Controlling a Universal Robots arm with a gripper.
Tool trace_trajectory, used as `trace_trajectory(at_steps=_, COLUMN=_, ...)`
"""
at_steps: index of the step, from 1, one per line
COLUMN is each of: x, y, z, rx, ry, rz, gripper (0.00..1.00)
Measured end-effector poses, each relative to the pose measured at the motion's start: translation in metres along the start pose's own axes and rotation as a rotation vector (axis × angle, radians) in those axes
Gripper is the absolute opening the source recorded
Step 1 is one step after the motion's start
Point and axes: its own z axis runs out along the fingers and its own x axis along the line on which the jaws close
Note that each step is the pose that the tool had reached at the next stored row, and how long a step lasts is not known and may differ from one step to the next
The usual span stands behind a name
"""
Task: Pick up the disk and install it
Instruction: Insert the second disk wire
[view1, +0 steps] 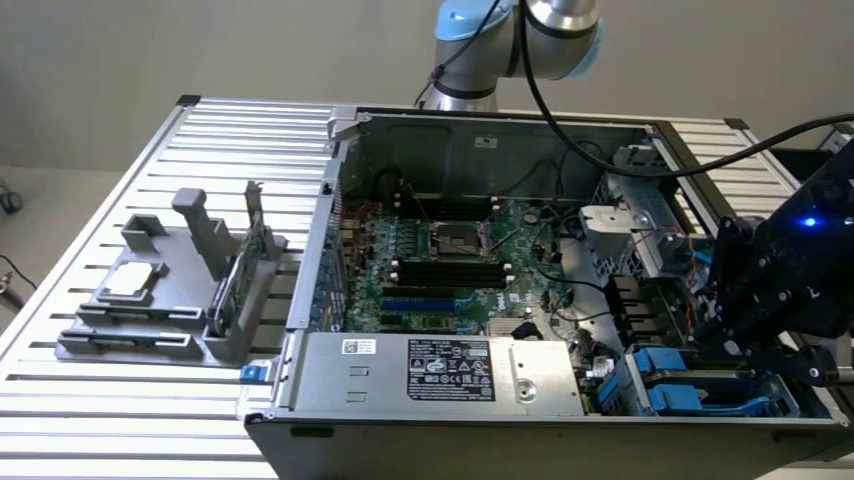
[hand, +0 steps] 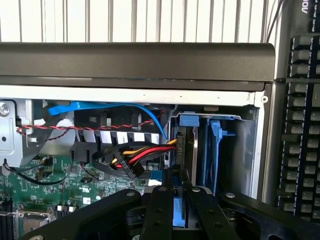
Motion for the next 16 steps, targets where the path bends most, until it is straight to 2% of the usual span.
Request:
trace_trajectory(at_steps=7, x=-0.0021, y=0.0000, z=0.0013, rx=0.0000, ry=0.0035, rz=0.000, gripper=0.17)
trace_trajectory(at_steps=16, x=-0.0034, y=0.0011, z=0.0030, rx=-0.0001, ry=0.0116, rz=0.000, gripper=0.17)
